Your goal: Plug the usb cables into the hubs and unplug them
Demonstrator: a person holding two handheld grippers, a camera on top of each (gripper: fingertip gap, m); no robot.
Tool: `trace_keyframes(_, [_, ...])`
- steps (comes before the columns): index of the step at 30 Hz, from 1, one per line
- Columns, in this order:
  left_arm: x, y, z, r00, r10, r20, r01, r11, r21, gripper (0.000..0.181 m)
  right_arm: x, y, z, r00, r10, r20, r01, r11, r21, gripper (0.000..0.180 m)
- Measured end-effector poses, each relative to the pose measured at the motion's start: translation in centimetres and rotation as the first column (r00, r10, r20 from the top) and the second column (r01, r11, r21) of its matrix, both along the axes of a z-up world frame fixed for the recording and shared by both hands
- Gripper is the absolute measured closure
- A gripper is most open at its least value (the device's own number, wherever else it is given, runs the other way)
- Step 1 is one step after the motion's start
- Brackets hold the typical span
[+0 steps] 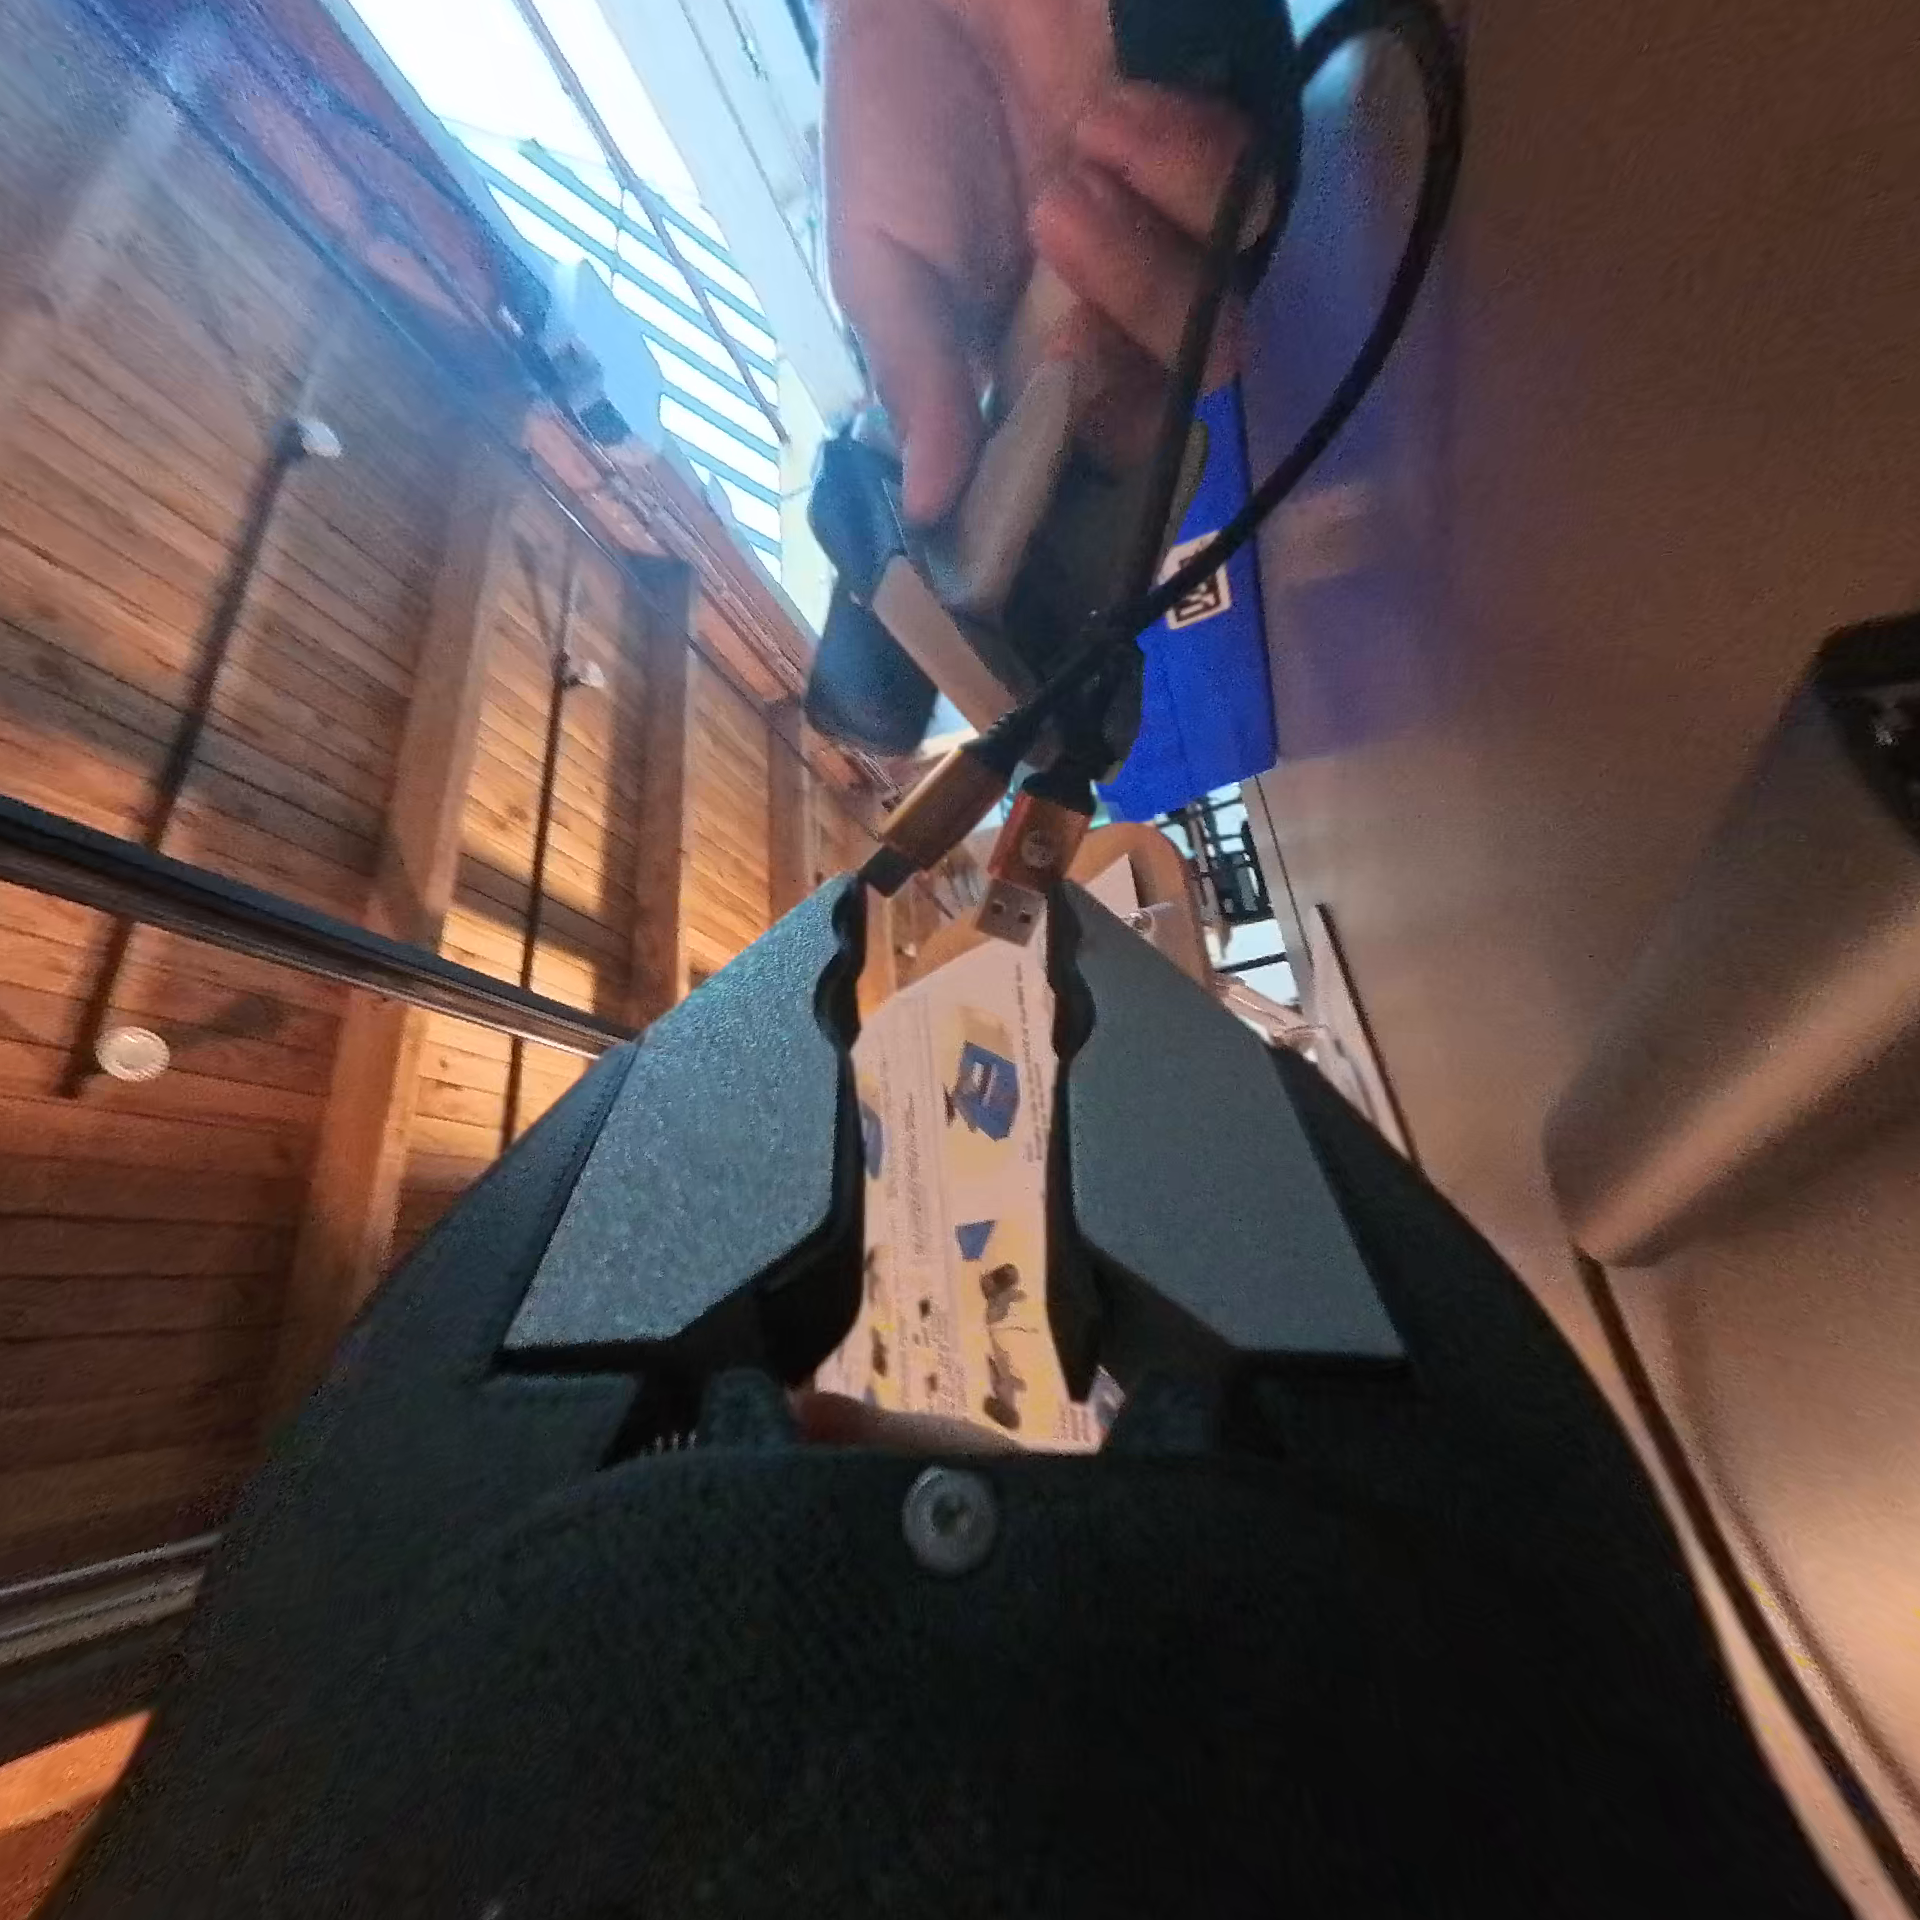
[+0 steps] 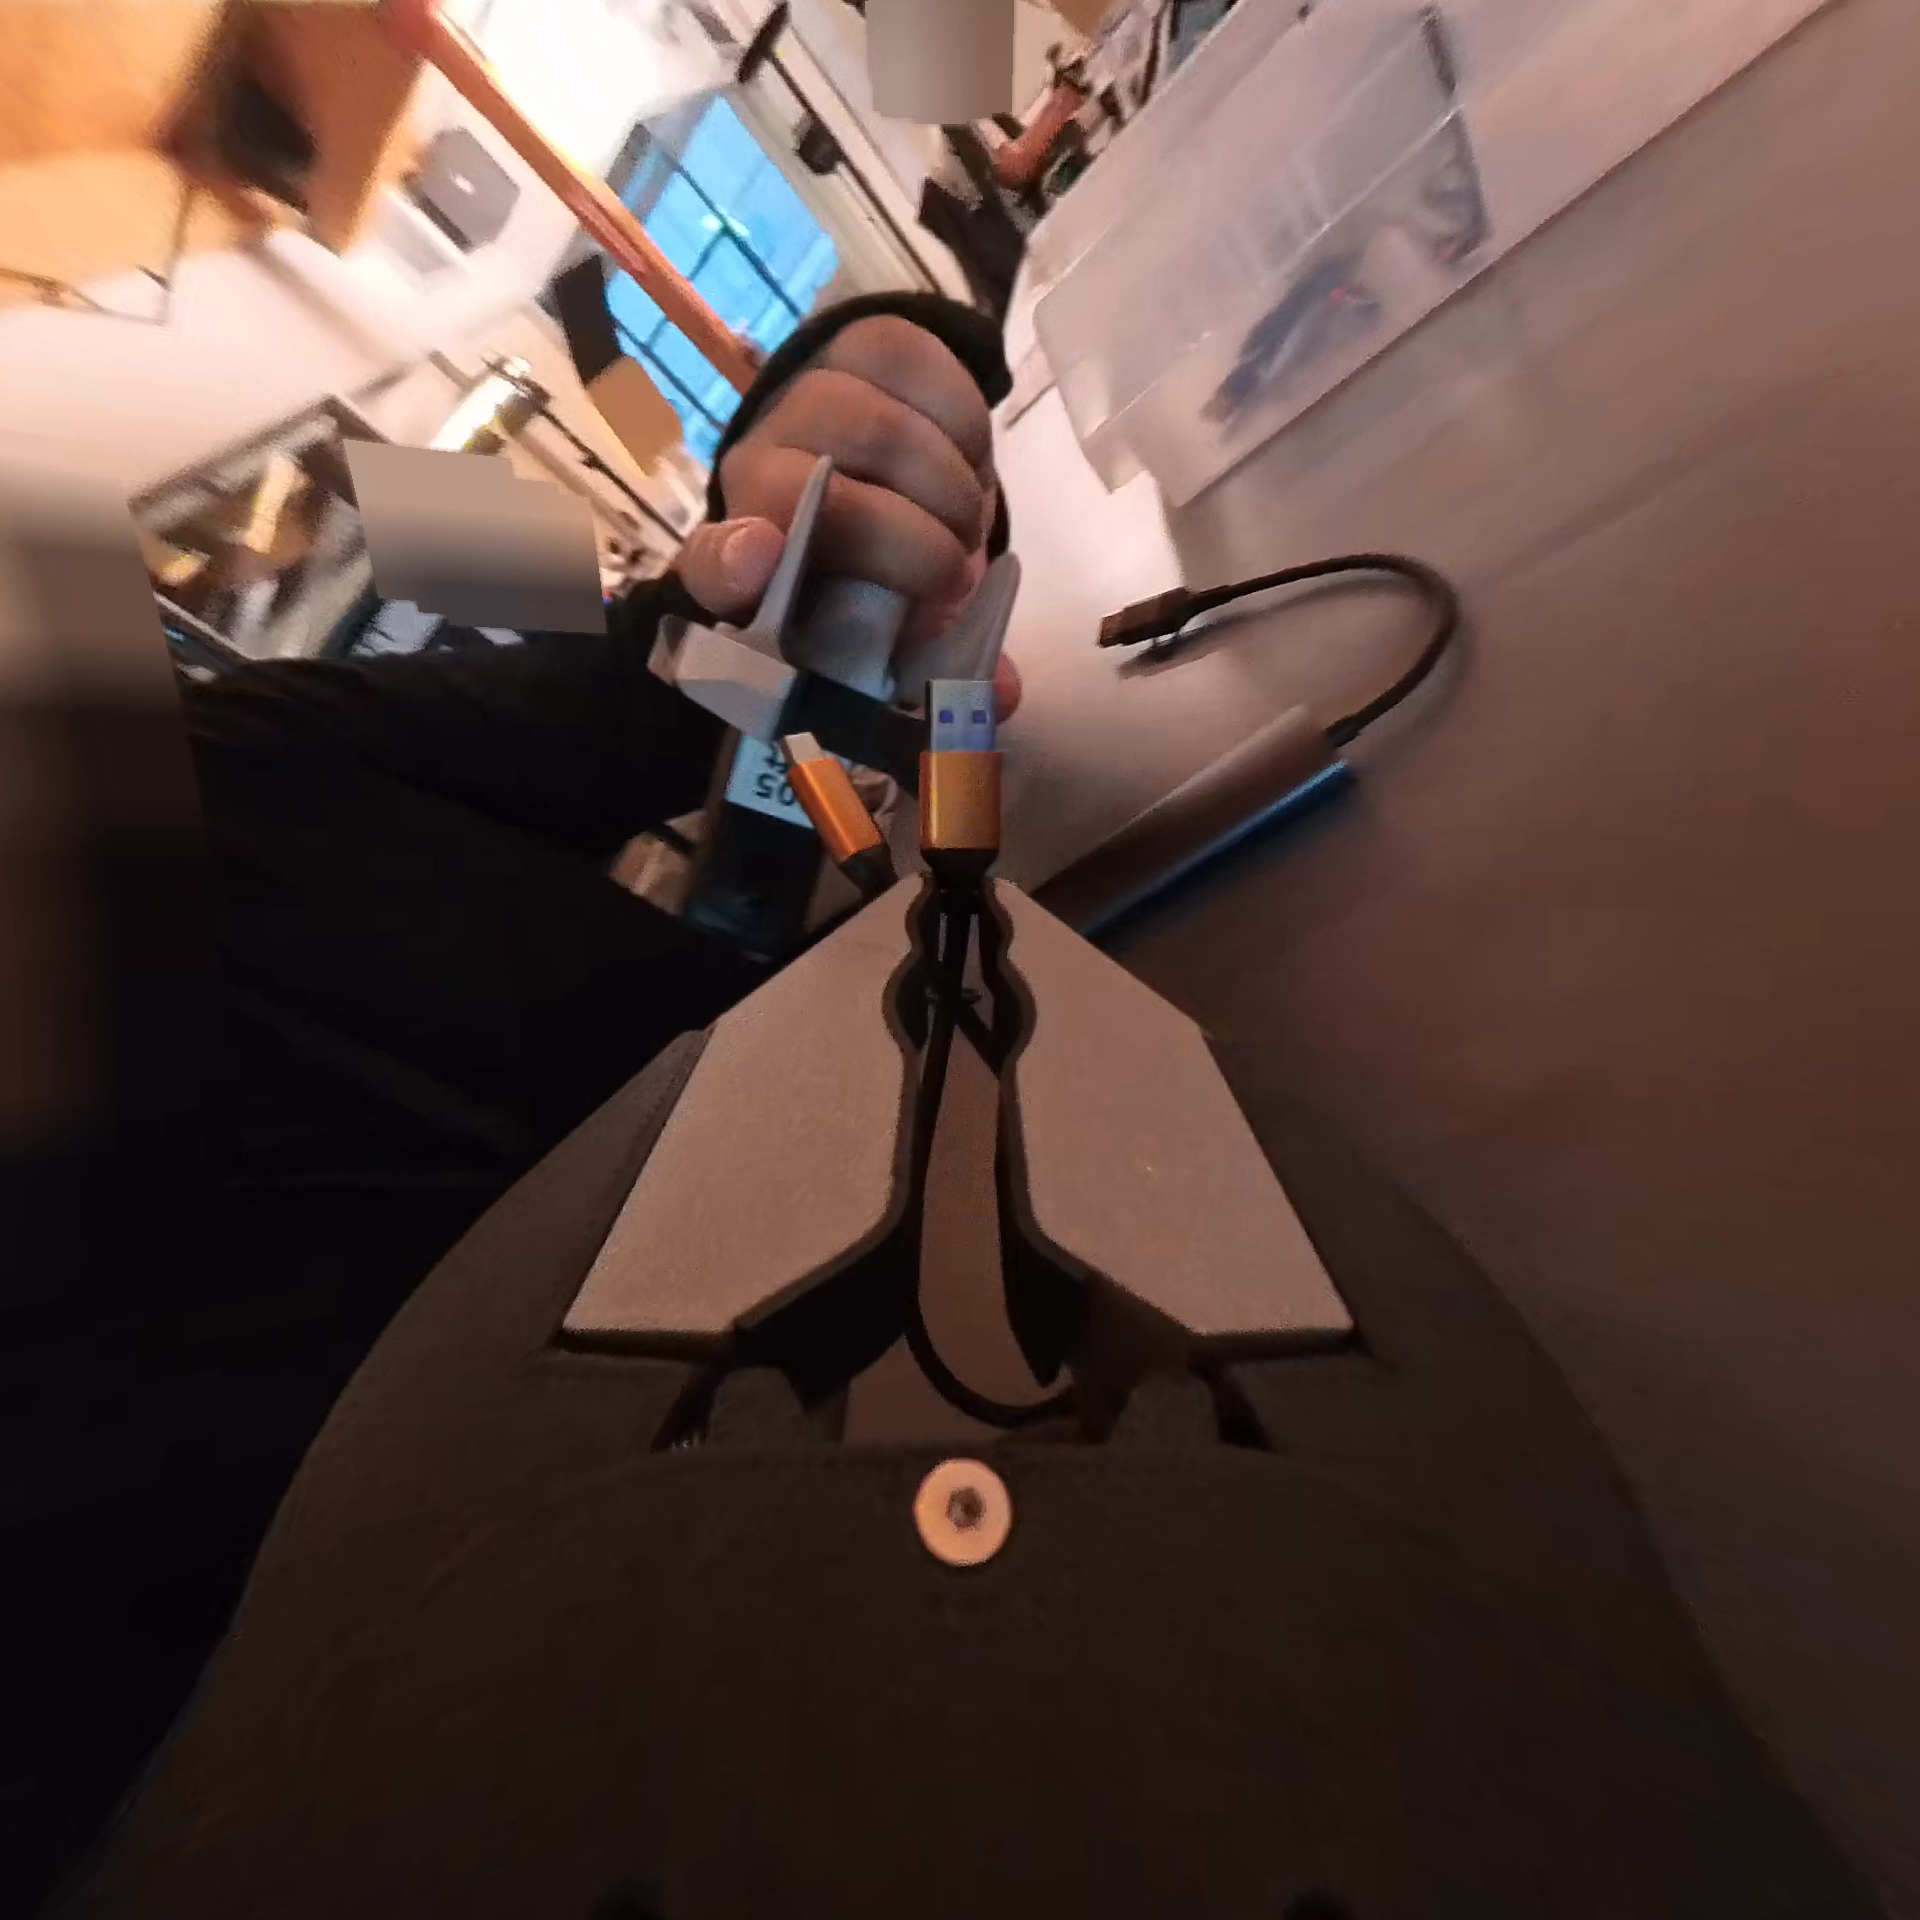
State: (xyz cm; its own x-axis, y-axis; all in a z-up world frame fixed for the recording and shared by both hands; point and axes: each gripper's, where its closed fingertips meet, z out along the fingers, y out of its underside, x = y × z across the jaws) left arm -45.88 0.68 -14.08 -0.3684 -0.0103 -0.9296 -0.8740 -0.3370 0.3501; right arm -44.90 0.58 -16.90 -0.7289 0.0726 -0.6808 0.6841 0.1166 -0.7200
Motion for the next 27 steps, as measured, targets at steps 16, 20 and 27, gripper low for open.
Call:
trace_keyframes(16, [1.5,0.7,0.1,0.997,-0.073,0.001,0.073,0.992,-0.100,0.149,3.0,-1.2,0.6,0.967,0.214,0.139,-0.196,0.971,-0.134,0.176])
trace_keyframes(20, [0.8,0.3,-1.0,0.973,0.000,0.232,0.042,0.984,-0.174,0.168,3.6,-1.5,0.8,0.959,0.249,0.134,-0.228,0.962,-0.153,0.175])
trace_keyframes(27, [-0.3,-1.0,-4.0,0.643,0.257,0.722,0.020,0.936,-0.351,0.170,2.2,-1.2,0.6,0.984,0.164,0.066,-0.157,0.982,-0.102,0.174])
